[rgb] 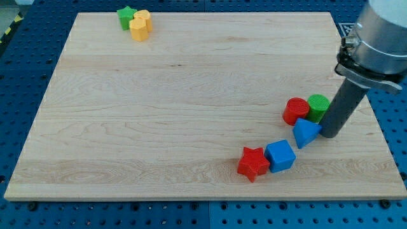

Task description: Slide the blue triangle closer to the red star

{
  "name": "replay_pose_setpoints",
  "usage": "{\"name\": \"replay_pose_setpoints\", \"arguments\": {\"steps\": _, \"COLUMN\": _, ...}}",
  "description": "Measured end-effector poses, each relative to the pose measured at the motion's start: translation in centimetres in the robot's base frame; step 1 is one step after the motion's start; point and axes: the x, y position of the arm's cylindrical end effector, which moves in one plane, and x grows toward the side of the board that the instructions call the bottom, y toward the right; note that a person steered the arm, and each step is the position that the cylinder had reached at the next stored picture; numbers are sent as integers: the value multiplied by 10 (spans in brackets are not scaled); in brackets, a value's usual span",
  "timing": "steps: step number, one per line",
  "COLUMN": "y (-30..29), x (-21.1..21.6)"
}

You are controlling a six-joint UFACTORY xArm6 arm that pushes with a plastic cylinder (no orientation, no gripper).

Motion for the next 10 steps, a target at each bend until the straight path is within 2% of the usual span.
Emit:
{"name": "replay_pose_setpoints", "arguments": {"steps": 3, "y": -19, "x": 3}}
{"name": "replay_pose_setpoints", "arguments": {"steps": 8, "y": -121, "x": 3}}
{"name": "replay_pose_setpoints", "arguments": {"steps": 9, "y": -112, "x": -6}}
{"name": "replay_pose_setpoints", "arguments": {"steps": 10, "y": -78, "x": -10}}
